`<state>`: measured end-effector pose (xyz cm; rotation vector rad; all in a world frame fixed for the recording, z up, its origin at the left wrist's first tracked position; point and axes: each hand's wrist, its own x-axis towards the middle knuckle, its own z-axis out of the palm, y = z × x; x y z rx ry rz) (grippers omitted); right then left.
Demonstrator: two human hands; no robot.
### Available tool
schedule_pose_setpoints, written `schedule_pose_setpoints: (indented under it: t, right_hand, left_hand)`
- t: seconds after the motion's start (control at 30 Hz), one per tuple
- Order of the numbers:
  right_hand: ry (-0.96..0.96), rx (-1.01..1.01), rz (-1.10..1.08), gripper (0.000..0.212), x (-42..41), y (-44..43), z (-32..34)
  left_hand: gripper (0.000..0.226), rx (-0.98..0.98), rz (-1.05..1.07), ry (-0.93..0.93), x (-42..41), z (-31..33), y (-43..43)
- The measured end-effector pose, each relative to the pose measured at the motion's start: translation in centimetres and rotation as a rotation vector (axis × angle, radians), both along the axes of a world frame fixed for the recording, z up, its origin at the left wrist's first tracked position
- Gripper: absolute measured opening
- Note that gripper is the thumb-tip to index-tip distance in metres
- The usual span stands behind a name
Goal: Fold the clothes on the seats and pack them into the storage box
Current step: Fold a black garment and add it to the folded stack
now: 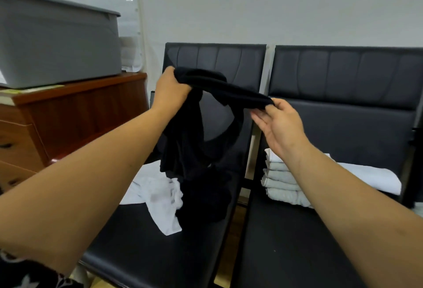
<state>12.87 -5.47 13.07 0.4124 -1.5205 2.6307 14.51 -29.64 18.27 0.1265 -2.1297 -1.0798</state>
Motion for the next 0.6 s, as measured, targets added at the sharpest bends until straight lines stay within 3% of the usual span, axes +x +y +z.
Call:
schedule_pose_setpoints:
  t: [0.13,0.23,0.33,0.47,0.6]
  right_hand:
    - [-0.070,0.067,-0.008,0.020,1.0,0.6,1.1]
    - [-0.133,0.032,-0.186,0.026,1.3,2.2,1.7]
    - [-0.188,0.093,-0.345,0.029,1.7,4.6,1.8]
    - [-0.219,0.224,-0.365,0.018,3.2,7.7,2.1]
    - [-0.152,0.415,-0.184,0.023,6.2,9.8,3.5]
  left_hand:
    - [0.063,-0.188,-0.157,-0.209,0.6,2.1,0.8]
    - [0.058,-0.319,-0.295,-0.349,2.2,2.2,1.1]
    - [0.036,-0.212,-0.351,-0.249,3.7,1.8,1.8]
    - [0.033,-0.026,-0.352,-0.105,4.6,2.5,3.9]
    - [0.029,0.033,-0.505,-0.077,5.3,3.9,7.5]
